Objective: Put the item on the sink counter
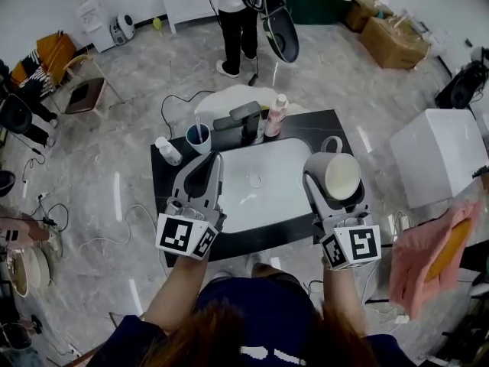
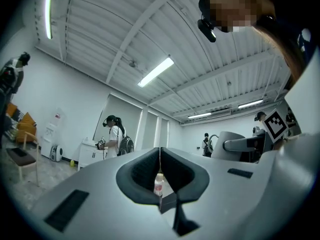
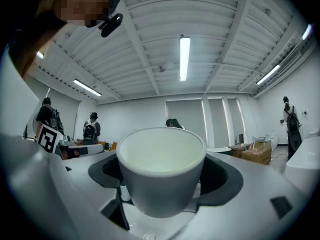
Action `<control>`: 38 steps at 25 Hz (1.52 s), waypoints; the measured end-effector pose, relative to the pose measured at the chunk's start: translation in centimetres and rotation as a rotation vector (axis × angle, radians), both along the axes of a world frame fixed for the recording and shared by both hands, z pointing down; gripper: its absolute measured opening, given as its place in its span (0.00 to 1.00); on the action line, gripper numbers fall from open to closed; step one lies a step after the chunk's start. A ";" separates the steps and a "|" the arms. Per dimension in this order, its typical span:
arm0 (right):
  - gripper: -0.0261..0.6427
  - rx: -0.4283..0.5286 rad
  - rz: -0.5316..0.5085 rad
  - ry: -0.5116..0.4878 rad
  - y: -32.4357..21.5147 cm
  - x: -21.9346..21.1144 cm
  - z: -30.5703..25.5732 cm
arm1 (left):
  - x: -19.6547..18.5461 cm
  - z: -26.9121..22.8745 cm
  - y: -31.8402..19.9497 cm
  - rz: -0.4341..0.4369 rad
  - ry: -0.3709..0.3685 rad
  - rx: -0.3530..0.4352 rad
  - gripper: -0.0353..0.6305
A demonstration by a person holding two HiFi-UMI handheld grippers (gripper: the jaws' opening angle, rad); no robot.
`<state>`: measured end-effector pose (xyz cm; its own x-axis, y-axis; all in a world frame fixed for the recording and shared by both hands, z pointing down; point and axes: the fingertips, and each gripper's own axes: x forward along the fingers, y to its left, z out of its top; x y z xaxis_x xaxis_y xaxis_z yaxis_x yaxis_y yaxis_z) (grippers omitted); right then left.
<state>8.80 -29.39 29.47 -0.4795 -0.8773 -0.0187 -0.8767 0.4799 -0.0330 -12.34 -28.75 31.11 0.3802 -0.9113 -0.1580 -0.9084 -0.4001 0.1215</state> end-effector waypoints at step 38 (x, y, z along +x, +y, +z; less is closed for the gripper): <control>0.70 -0.247 0.363 0.090 -6.8 15.0 15.3 | 18.7 11.6 -12.7 0.388 -0.020 -0.213 0.09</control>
